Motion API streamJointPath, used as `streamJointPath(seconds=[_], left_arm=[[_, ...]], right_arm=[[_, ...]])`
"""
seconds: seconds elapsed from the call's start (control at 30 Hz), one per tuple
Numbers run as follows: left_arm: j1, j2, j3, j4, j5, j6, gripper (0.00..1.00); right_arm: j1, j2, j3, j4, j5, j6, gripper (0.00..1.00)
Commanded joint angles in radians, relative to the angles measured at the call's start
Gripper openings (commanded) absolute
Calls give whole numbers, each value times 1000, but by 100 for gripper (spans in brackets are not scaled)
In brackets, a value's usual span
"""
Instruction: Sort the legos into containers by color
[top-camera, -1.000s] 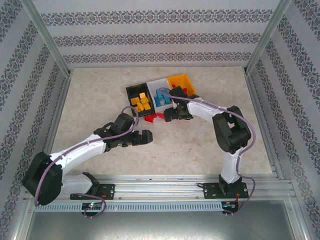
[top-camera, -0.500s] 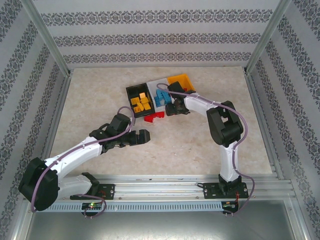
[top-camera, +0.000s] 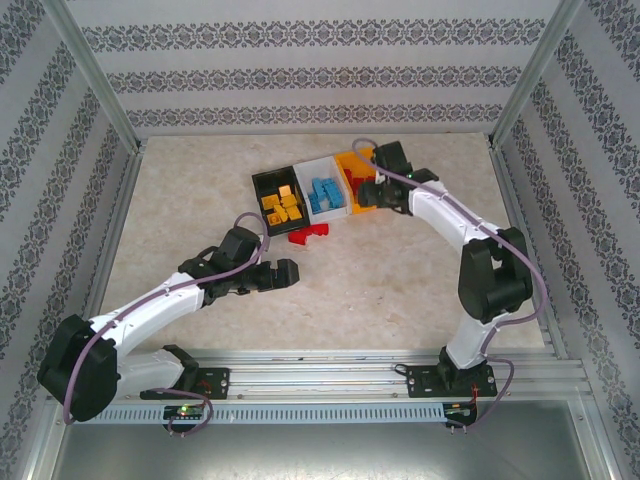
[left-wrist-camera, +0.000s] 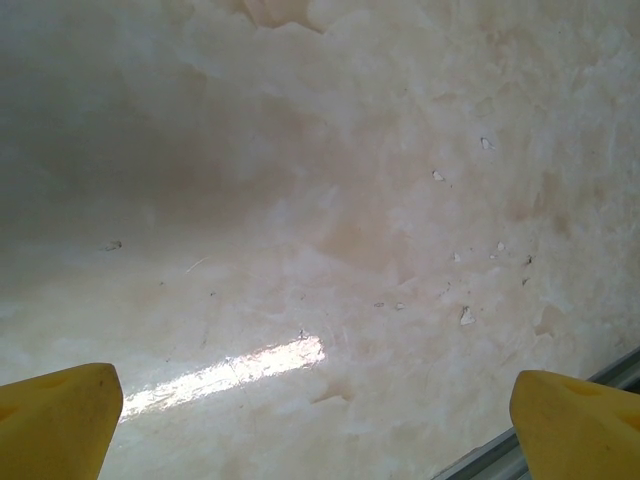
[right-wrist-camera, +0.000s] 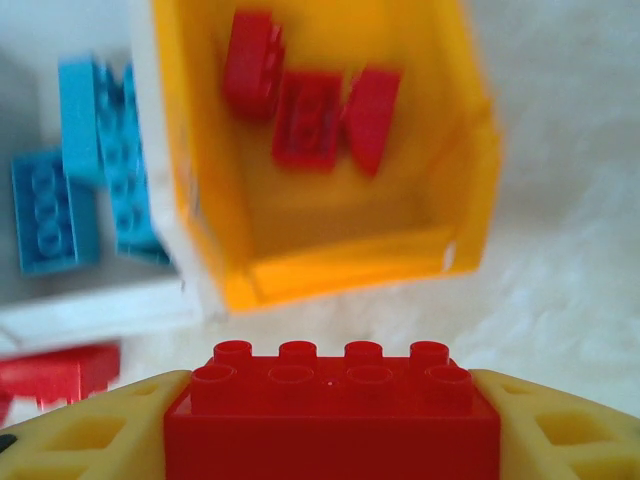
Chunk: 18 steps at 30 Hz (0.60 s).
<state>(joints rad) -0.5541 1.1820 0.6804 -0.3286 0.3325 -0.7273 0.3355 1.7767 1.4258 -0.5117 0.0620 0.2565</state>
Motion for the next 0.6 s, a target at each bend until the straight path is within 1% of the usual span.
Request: streamJointPath(seconds=[0.0,0.03,0.07,0.13,0.17,0.23,0.33,0.43,0.57], left_arm=[[11,-3,-19,1,8,13,100],[11,-6,-22,1,7,11,100],[11,-9,-27,-1,6,10,100],[13,-15,-33,-12,4,11,100],[13,-20,-33,-19,3,10,100],[13,-30,-34,-33,-2,13,100],[17,-48,-45,-36,-15,14,100],[23,-36,-47,-16,-7,12,100],[24,5,-38,20,17,15,100]], right_arm=[[-24,84,111,-22,29,15,52],[-34,111,154,-28,33,21,54],[-45,150,205,-33,30,27,58],[-60,217,295,-48,32,31,74],[-65,247,347,-68,20,33,78],[-65,261,377,-79,1,37,79],[-60,194,260,-16,-25,67,80],[-59,69,67,56,-40,107,81],[-42,-120,-186,131,-109,151,81]])
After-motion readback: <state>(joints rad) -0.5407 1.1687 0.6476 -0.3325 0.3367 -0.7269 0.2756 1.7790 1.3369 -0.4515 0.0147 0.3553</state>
